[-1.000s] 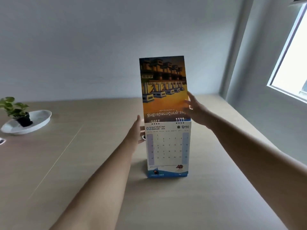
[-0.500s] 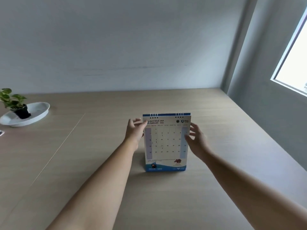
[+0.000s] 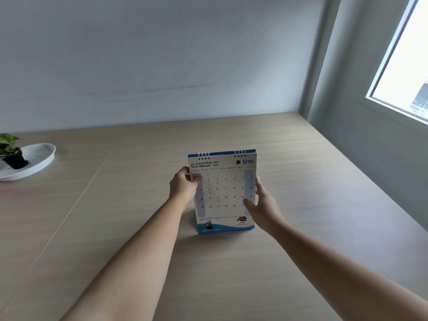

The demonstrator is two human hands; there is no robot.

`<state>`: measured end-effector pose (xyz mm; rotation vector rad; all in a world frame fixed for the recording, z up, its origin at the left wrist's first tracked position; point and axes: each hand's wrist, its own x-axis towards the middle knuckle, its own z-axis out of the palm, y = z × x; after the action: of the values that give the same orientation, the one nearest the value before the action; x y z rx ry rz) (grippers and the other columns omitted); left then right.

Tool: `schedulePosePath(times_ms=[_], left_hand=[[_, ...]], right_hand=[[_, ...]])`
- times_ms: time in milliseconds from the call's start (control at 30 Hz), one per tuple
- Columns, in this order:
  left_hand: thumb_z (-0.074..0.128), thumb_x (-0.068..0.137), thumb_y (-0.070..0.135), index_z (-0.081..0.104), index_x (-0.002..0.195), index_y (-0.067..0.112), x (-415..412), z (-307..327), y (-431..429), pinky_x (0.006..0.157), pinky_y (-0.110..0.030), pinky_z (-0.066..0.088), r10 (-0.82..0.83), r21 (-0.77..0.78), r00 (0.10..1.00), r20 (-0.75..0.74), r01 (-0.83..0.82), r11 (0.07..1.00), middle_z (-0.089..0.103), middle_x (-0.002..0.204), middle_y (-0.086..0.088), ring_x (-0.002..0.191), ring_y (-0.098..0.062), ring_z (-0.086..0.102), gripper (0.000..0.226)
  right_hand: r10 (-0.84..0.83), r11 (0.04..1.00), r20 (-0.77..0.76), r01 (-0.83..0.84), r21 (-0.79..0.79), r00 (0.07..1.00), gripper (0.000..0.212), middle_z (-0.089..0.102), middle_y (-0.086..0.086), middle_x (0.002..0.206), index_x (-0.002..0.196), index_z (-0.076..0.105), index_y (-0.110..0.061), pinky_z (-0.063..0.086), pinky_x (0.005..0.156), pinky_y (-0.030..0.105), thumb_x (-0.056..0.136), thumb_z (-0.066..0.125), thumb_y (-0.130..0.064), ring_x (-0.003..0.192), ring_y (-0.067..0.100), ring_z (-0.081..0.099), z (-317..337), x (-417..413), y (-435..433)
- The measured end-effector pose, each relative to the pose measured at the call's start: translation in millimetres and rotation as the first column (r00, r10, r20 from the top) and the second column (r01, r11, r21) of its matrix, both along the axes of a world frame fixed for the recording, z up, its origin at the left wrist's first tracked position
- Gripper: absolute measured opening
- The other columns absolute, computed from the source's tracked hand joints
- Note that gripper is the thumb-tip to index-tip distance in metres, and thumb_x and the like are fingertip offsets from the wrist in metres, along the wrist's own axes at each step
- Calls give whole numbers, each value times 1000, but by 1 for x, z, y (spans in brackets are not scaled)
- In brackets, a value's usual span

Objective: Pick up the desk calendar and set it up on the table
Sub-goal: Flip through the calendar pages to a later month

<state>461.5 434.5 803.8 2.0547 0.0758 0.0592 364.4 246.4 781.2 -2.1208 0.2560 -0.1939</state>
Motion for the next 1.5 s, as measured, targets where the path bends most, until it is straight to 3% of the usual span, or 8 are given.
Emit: schedulePosePath(times_ms=[200, 400, 467, 600, 800, 1067, 1333, 1500], left_hand=[[64, 86, 20, 60, 107, 16, 1, -3, -2, 75, -30, 45, -9, 47, 1000, 28, 8, 999, 69, 115, -9, 95, -24, 60, 22], [63, 87, 19, 58, 112, 14, -1, -6, -2, 75, -32, 44, -11, 80, 1000, 10, 11, 997, 67, 120, -11, 105, -30, 61, 26], [63, 87, 19, 58, 113, 13, -2, -6, -2, 75, -32, 44, -8, 87, 1000, 13, 7, 996, 66, 121, -12, 106, -32, 61, 27], [63, 87, 19, 58, 111, 13, -3, -6, -3, 74, -32, 45, -11, 89, 1000, 15, 9, 996, 67, 118, -12, 101, -29, 61, 26], [62, 87, 18, 59, 107, 12, -1, -7, 0, 73, -32, 41, -32, 101, 999, 5, 32, 994, 67, 112, -13, 89, -24, 55, 20], [60, 89, 17, 58, 109, 15, 1, -9, 2, 85, -44, 54, -47, 92, 999, 15, 45, 995, 65, 110, -8, 94, -26, 57, 20], [59, 89, 15, 58, 108, 14, 0, -13, 0, 80, -38, 52, -19, 109, 999, 35, 15, 994, 67, 111, -8, 90, -24, 56, 19], [59, 87, 14, 60, 105, 15, -1, -12, -1, 73, -29, 42, 2, 145, 998, 66, -12, 989, 67, 104, -4, 86, -21, 56, 19]], right_hand=[[-26, 999, -32, 27, 26, 999, 69, 35, 2, 150, 146, 23, -21, 43, 104, 38, 86, 58, -19, 131, 19, 41, -3, 0, 2], [-59, 991, -44, 63, 115, 997, 76, 45, 5, 145, 148, 9, -29, 42, 55, 7, 88, 55, -20, 87, 5, 47, -5, -1, 5], [-69, 988, -61, 77, 136, 996, 78, 41, 5, 148, 148, 5, -28, 42, 50, 6, 89, 55, -21, 83, 3, 47, -7, -1, 6], [-70, 971, -61, 82, 223, 996, 80, 41, 1, 148, 148, 7, -24, 41, 82, 16, 87, 58, -20, 125, 17, 47, -6, -1, 8], [-194, 960, -36, 197, 201, 980, 59, 49, 5, 136, 138, 37, -17, 41, 105, 41, 84, 60, -17, 121, 16, 46, 1, 11, -2], [-185, 925, -69, 198, 326, 980, 41, 54, 3, 135, 127, 52, -19, 41, 90, 30, 86, 57, -16, 126, 17, 46, -16, 16, -14], [-194, 898, -25, 188, 398, 981, 41, 53, -1, 133, 125, 54, -24, 44, 98, 37, 85, 58, -14, 122, 15, 46, -27, 7, -14], [-134, 929, -59, 146, 339, 989, 9, 65, 5, 97, 93, 56, -15, 50, 77, 34, 84, 58, -16, 93, 22, 60, -21, 9, -19]])
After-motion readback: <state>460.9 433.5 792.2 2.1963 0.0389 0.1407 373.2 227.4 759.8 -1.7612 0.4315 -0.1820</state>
